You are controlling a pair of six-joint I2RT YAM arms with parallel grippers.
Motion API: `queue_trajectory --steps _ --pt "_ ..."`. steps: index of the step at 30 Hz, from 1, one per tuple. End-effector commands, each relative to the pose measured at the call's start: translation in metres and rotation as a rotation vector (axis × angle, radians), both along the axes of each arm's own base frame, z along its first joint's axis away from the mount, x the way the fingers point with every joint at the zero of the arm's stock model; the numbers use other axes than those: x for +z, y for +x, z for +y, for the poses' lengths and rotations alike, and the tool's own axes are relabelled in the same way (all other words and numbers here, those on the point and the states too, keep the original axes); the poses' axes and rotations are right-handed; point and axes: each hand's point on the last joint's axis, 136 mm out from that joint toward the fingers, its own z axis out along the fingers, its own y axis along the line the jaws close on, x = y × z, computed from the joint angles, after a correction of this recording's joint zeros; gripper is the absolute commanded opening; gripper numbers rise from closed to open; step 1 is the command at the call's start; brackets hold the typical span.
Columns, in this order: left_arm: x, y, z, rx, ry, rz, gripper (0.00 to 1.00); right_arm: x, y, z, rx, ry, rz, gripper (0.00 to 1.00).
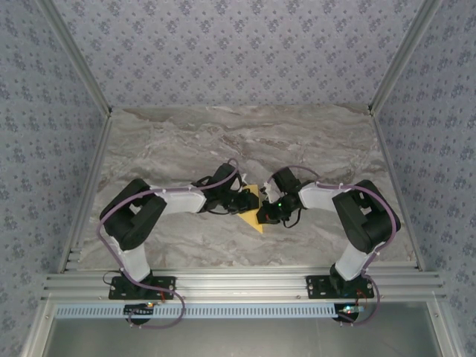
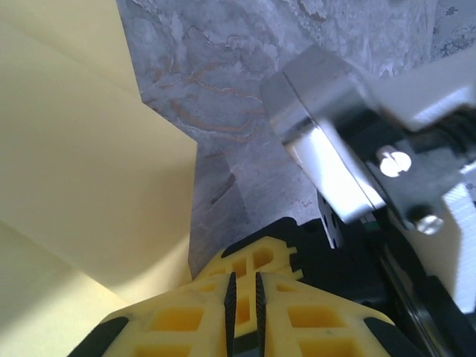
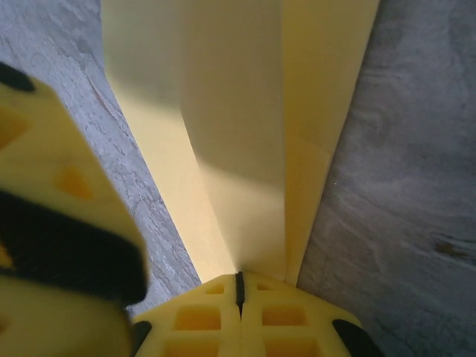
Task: Fold a paper plane with a square sheet of paper (fold left side to right side)
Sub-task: Fourth fold the wing at the center of the table.
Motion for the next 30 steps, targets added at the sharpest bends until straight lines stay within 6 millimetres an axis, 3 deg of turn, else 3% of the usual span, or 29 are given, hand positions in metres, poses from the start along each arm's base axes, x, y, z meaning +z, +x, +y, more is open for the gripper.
queue_trajectory --steps 1,13,22,30 --pt "-0.014 -0.001 -0.001 -0.002 0.005 0.026 0.16 -0.040 -0.021 -0.042 -0.018 -0.244 0.071 0.00" --pt "-0.051 0.002 0.012 0.055 0.075 0.088 0.13 -0.041 -0.023 -0.043 -0.009 -0.266 0.078 0.00" --pt "-0.073 0.027 0.037 0.116 0.148 0.107 0.12 -0.043 -0.029 -0.047 0.019 -0.298 0.089 0.00" --pt "-0.067 0.062 0.059 0.136 0.270 0.048 0.12 -0.043 -0.033 -0.051 0.031 -0.319 0.089 0.00"
